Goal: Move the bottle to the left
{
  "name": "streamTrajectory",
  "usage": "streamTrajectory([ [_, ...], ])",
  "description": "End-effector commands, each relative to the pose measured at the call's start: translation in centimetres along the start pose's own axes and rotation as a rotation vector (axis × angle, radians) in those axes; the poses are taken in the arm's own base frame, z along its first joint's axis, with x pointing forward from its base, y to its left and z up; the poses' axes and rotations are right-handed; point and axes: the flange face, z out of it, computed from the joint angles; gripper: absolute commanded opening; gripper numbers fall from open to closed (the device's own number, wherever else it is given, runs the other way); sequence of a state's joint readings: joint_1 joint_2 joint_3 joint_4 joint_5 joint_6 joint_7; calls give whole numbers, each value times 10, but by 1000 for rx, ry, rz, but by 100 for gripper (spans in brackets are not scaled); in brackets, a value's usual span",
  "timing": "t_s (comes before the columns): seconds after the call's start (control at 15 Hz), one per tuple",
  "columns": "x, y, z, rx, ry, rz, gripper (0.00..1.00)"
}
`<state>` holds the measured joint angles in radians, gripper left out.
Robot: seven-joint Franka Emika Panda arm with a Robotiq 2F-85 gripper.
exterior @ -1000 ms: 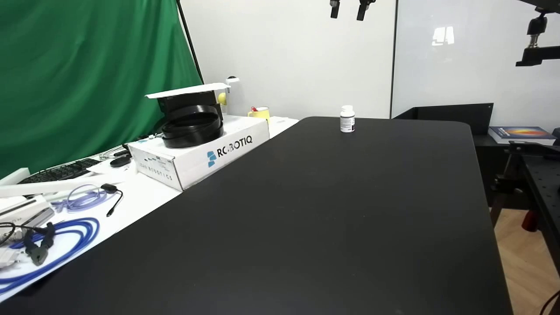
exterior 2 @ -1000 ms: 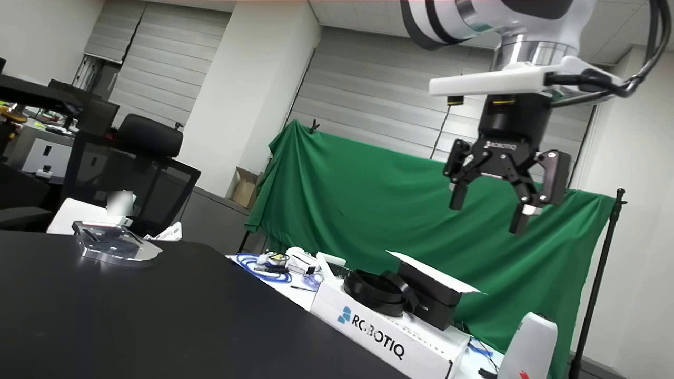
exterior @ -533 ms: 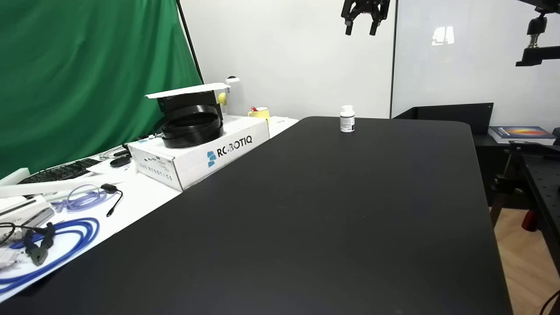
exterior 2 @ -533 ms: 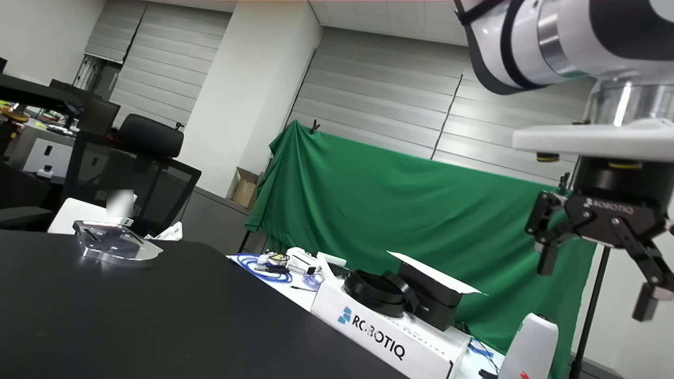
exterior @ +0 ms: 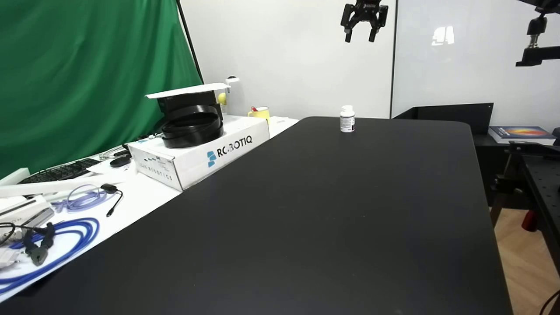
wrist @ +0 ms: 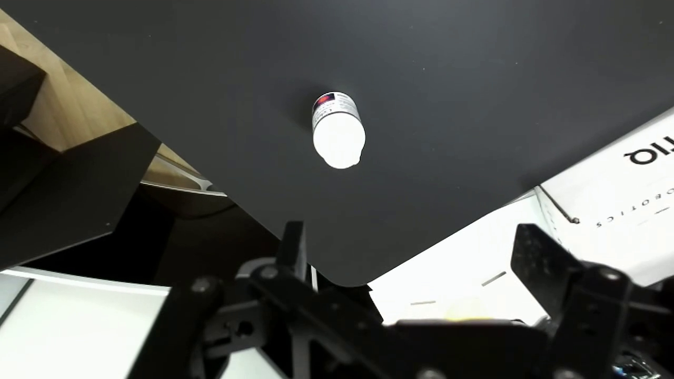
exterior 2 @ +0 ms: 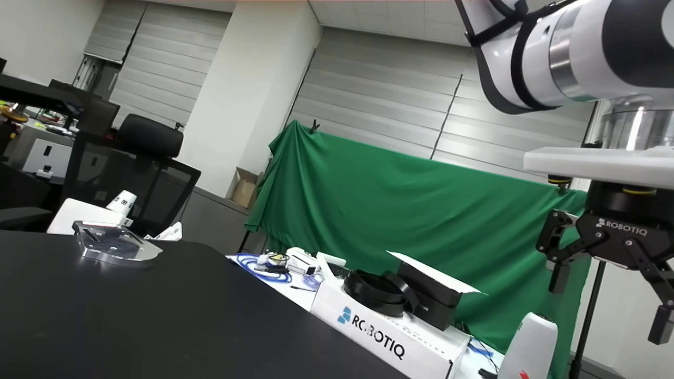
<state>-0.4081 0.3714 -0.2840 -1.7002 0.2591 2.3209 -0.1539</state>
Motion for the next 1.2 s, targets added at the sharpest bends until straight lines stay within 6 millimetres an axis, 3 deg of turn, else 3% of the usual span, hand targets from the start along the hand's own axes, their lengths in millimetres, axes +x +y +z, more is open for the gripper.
streamTrajectory([
  [0.0, 2, 0, -1, 0, 0, 0, 100],
  [0.2, 17, -30, 25, 12, 52, -35, 100],
  [0.4, 26, -67, 71, 23, 84, -67, 100],
  [0.6, 25, -91, 118, -2, 75, -102, 100],
  [0.87, 30, -90, 155, -126, 20, -85, 100],
  [1.13, 43, -59, 159, -260, -13, -26, 100],
])
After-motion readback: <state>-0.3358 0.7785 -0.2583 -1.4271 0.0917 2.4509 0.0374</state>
